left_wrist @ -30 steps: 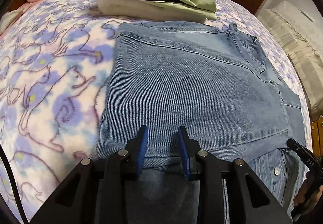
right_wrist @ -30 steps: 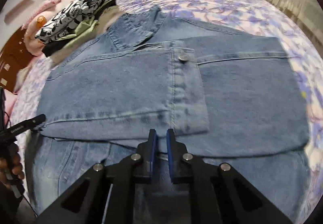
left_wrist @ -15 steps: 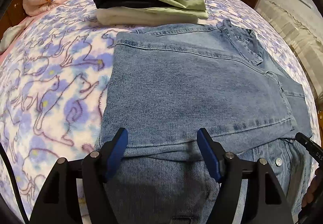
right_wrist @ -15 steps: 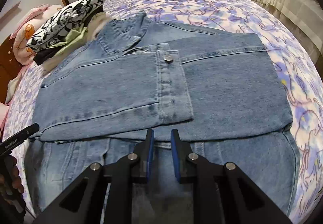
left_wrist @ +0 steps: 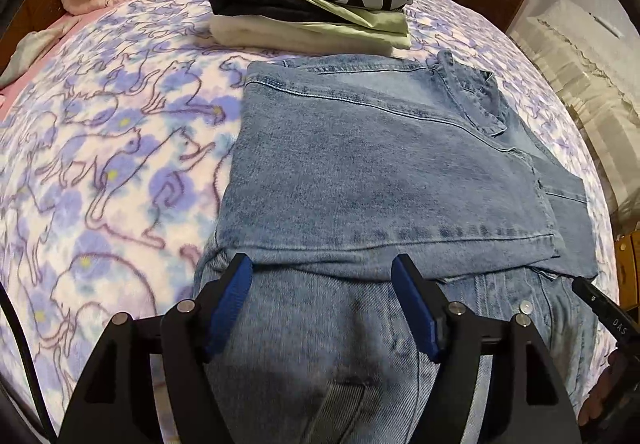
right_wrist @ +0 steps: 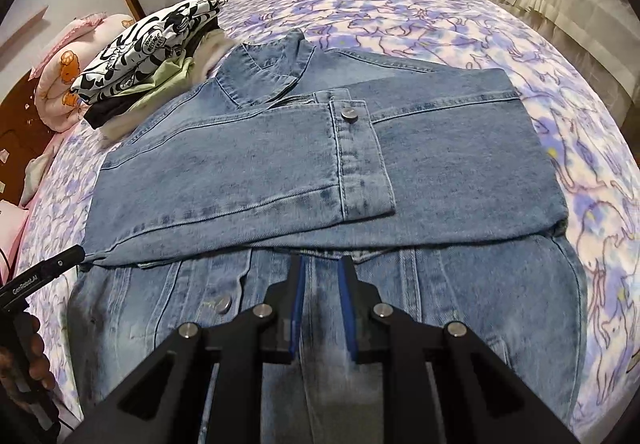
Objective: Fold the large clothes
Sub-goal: 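Open the right tool and lift it off the straightened sleeve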
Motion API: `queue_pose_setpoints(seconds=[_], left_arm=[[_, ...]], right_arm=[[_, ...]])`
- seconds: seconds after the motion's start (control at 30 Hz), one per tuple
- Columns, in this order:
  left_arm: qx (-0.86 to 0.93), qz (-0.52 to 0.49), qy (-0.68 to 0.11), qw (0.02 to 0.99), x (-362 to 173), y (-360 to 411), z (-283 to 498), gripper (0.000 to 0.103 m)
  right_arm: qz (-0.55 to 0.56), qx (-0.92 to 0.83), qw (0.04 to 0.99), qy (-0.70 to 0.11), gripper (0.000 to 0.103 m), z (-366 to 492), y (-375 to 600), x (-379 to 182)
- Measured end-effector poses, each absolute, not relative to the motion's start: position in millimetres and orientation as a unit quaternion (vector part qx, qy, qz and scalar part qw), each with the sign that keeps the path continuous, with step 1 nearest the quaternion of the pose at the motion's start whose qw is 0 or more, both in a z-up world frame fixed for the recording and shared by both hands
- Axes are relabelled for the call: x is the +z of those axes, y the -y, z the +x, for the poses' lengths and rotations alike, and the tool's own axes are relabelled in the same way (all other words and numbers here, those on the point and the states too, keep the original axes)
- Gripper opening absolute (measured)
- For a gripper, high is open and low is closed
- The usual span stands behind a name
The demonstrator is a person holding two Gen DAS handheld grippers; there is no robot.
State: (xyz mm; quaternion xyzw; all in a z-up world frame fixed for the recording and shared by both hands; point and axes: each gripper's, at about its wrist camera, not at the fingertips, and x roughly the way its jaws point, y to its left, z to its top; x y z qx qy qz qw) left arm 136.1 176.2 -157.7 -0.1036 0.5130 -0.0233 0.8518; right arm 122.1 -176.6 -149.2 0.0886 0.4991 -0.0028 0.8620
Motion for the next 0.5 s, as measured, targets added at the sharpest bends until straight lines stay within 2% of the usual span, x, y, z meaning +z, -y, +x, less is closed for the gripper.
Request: queue_pose_setpoints(seconds=[0.5], left_arm=[[-0.026,-0.105,-0.480,0.871,-115,-183,62,0.071]], right_arm=[[0.113,-0.010,0.878,-0.465,0.017,67,189,-112]])
